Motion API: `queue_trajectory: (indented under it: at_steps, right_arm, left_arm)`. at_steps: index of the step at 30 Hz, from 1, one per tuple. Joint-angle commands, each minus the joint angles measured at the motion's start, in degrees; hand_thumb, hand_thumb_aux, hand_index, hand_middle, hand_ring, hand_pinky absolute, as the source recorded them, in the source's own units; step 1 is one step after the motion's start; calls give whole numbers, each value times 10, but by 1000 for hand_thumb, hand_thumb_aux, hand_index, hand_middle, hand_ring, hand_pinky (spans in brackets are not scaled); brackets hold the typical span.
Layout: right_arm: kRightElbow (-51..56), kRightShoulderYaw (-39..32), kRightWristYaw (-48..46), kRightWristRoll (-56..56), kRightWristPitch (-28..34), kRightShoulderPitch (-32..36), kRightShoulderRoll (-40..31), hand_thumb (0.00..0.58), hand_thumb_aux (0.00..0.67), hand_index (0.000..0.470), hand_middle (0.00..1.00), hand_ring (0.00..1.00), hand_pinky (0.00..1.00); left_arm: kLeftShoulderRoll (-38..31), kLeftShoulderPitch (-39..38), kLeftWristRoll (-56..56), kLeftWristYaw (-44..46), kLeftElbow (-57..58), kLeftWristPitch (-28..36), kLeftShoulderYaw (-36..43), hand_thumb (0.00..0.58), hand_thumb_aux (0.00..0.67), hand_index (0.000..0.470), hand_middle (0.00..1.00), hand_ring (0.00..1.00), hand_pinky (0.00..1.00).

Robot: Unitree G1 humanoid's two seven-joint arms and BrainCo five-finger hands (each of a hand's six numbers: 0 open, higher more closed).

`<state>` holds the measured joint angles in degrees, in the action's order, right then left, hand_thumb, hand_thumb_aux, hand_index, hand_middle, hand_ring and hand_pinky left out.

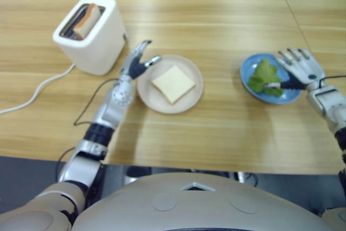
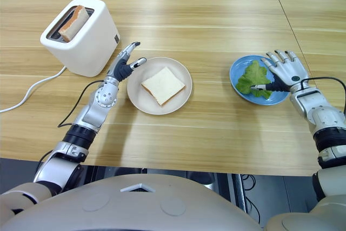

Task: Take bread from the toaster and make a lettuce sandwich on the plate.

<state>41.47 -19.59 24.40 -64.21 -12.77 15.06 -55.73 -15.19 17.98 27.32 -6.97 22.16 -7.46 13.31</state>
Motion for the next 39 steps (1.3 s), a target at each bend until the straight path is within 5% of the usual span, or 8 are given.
queue_trajectory:
  at_steps: [1,11,13,15,32,34,35,39]
  right_arm:
    - [33,-37,7,-6,-5,-1,7,0,0,0,0,0,0]
    - [99,-73,24,11,-8,23,15,0,0,0,0,0,0]
    - [105,-70,28,23,-11,26,18,534,481,330,0,0,0]
    - [100,-65,34,33,-12,28,18,580,670,460,0,0,0]
    - [24,-33,43,90,-15,14,-17,580,670,460,16,16,16]
    - [6,-23,44,102,-16,5,-21,580,670,460,443,443,443]
    - [-4,-17,42,107,-16,1,-23,580,670,460,1000,1000,1000]
    - [-69,12,36,130,-10,-22,-28,580,670,460,1000,1000,1000]
  left_arm:
    - [-9,11,11,-14,33,6,-3,0,0,0,0,0,0]
    - [-9,13,4,-12,44,-2,-2,0,0,0,0,0,0]
    - [-9,12,4,-11,45,-3,-1,0,0,0,0,0,0]
    - [-9,12,4,-11,44,-3,-1,0,0,0,0,0,0]
    - [-2,12,-4,-7,43,-5,2,0,0,0,0,0,0]
    - [-2,12,-4,-8,44,-5,2,0,0,0,0,0,0]
    - [-2,12,-4,-8,45,-5,2,0,0,0,0,0,0]
    - [-2,14,-5,-11,51,-7,1,0,0,0,0,0,0]
